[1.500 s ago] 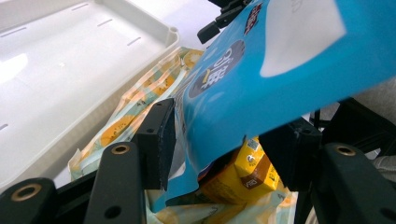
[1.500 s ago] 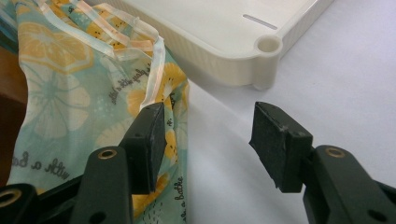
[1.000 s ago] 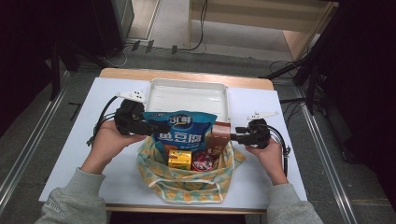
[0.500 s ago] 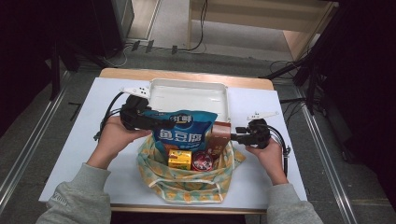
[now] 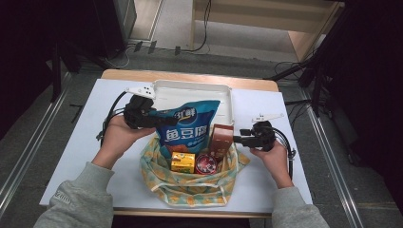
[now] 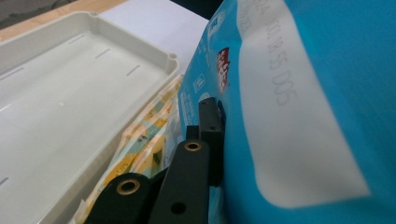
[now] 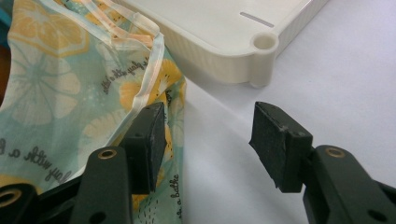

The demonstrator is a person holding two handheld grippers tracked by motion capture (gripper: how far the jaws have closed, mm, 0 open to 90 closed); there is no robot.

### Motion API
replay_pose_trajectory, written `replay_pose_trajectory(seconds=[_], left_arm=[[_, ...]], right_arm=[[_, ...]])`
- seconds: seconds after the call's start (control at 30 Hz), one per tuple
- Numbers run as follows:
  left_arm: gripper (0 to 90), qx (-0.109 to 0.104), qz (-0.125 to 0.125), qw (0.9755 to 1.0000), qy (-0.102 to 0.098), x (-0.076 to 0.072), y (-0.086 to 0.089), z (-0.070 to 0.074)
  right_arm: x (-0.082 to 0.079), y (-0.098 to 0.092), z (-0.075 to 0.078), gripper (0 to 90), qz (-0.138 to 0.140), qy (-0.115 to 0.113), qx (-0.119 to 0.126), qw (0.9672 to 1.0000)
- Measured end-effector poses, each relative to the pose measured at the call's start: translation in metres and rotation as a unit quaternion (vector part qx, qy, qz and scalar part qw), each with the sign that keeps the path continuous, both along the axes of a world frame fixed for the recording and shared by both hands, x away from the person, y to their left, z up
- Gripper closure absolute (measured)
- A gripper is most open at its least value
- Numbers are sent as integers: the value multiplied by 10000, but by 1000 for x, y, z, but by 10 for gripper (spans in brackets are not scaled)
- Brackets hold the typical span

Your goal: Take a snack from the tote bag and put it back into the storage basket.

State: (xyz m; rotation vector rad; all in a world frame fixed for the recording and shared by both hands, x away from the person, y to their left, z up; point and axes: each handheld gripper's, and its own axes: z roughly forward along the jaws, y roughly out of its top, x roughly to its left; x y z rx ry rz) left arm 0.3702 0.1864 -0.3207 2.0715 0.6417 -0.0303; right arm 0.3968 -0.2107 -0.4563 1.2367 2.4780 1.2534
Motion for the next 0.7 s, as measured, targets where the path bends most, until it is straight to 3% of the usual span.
replay_pose_trajectory(seconds=[0.37, 0.7], left_arm=[[900, -125, 95, 9999, -63, 4, -8, 20], [900, -70, 47, 9998, -195, 5, -18, 46]], right_arm=[[0, 1, 0, 460, 14, 13, 9, 10000], [-1, 2, 0, 460, 37, 19, 11, 10000]])
